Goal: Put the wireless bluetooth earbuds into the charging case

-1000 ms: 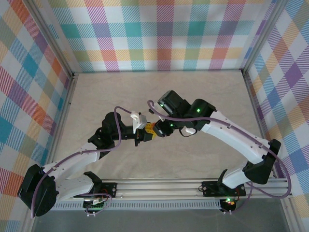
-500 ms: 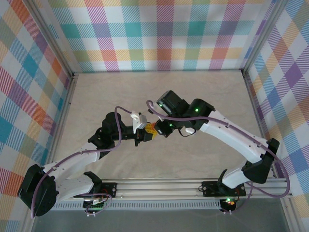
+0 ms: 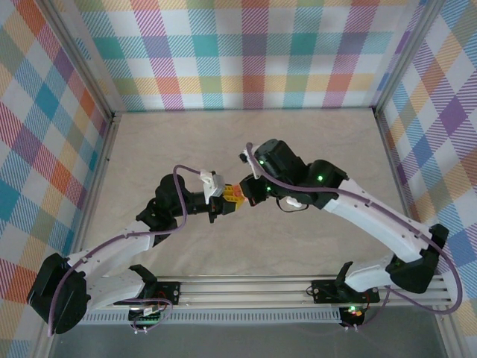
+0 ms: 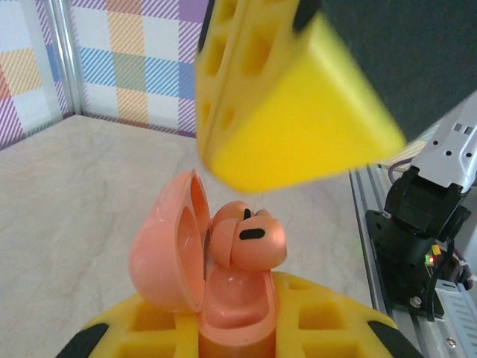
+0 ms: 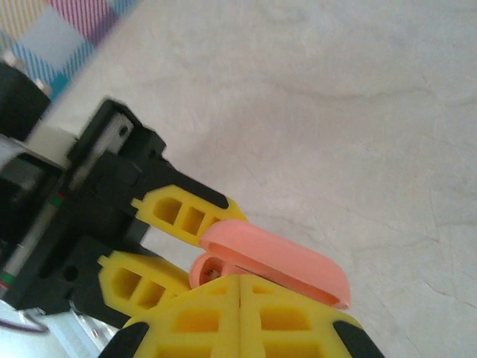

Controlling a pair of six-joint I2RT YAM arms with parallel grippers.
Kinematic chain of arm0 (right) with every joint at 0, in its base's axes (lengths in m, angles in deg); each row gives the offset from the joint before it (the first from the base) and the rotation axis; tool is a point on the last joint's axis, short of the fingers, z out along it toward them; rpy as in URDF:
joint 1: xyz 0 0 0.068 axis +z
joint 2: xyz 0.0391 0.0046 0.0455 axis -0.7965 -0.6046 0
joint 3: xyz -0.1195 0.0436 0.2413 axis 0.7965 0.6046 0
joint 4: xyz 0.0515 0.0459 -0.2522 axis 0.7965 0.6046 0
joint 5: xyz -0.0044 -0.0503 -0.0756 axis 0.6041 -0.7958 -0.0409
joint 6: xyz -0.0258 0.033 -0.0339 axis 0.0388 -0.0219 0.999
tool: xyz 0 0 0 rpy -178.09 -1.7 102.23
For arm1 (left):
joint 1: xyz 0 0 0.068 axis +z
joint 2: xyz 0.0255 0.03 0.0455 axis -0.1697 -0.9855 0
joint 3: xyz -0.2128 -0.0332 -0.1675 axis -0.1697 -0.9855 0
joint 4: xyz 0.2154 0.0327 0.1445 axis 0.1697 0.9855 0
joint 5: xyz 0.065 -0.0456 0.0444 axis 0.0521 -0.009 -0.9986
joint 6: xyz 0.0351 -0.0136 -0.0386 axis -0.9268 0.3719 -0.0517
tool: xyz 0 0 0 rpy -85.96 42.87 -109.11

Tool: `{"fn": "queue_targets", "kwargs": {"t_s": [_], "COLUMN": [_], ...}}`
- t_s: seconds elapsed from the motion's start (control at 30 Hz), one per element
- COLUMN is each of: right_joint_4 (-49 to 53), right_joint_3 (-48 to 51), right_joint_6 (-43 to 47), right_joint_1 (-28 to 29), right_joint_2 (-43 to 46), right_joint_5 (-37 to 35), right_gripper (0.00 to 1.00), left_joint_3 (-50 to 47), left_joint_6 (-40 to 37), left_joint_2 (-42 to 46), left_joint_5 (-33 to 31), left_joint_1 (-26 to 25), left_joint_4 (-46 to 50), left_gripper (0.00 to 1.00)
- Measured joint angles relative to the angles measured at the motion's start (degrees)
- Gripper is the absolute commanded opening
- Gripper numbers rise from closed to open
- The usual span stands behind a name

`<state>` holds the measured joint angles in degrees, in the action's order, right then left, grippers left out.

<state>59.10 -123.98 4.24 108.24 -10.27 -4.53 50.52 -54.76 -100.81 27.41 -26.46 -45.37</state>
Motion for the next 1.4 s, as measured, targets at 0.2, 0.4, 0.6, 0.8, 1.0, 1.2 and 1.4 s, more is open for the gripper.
{"fn": "queue_targets", "kwargs": {"t_s": [0.2,0.4,0.6,0.8,1.0,1.2,1.4], "right_joint_4": [-6.9,-5.0,0.8,6.7,10.0,12.3,13.5], "right_joint_3": [5.6,2.1,0.3,-4.8,-6.5,-6.9,-7.7], "right_joint_6": [-6.2,-1.7,10.0,20.5,26.3,28.2,29.2], "right_joint_1": [-0.8,-1.2,-1.2,-1.2,-1.2,-1.2,-1.2], "right_joint_2": [5.7,3.3,2.3,-2.1,-4.5,-5.3,-6.5], "right_joint_5": [-1.3,1.7,4.1,4.1,5.1,6.4,6.7], "right_gripper": [0.14,0.35,0.4,0.4,0.4,0.4,0.39], "left_joint_3": [-1.1,-1.1,-1.0,-1.0,-0.8,0.0,0.5], "left_joint_6": [0.7,1.3,1.9,2.6,2.9,3.0,3.0], "left_joint_2": [0.0,0.0,0.0,0.0,0.0,0.0,-0.1], "left_joint_5": [-1.9,-2.6,-2.5,-1.6,-1.0,0.0,0.3], "left_joint_1": [0.0,0.0,0.0,0.0,0.0,0.0,0.0], "left_joint_4": [-3.2,-3.1,-1.9,-1.2,-0.1,0.2,0.5], "left_gripper": [0.0,0.0,0.0,0.0,0.0,0.0,0.0]}}
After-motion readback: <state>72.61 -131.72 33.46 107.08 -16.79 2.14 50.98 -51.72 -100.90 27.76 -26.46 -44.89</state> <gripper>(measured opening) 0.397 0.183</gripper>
